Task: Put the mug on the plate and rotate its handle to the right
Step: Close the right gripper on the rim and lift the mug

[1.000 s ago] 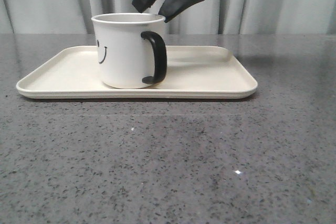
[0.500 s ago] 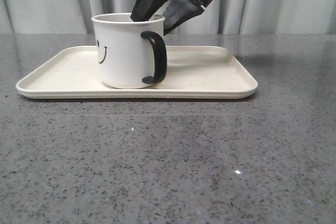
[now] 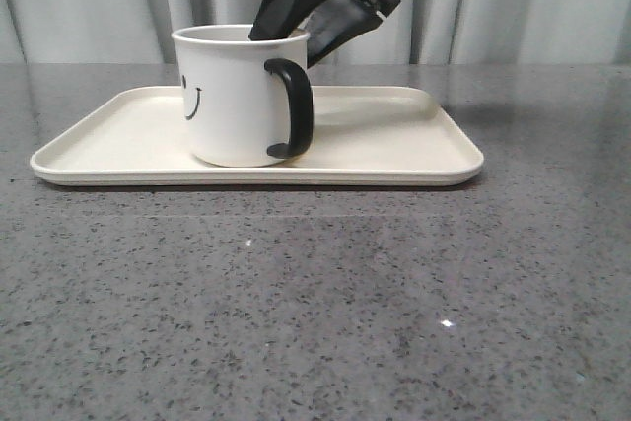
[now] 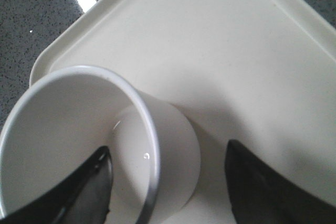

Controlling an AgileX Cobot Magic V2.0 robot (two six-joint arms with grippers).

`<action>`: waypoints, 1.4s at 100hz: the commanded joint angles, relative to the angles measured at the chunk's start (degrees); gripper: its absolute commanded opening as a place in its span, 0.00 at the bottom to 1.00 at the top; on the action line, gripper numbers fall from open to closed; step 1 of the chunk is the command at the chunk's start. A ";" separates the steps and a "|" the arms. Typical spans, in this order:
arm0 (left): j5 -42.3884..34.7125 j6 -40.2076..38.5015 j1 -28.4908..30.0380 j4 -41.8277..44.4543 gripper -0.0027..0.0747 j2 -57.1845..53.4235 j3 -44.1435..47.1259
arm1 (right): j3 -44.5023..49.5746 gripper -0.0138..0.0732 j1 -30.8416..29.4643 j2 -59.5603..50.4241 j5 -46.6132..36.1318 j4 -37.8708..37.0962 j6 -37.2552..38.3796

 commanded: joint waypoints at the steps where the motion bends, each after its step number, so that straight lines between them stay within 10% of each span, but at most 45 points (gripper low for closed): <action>1: -2.94 -0.60 -0.44 1.71 0.01 0.08 -1.25 | -1.85 0.56 -0.20 -3.24 0.14 3.04 -0.42; 43: -2.94 -0.60 -0.44 1.71 0.01 0.08 -1.25 | -1.85 0.07 -0.20 -3.24 0.81 3.05 -0.42; 140: -2.94 -0.60 -0.44 1.71 0.01 0.08 -1.25 | -22.96 0.08 0.77 -3.36 9.59 -3.41 -18.41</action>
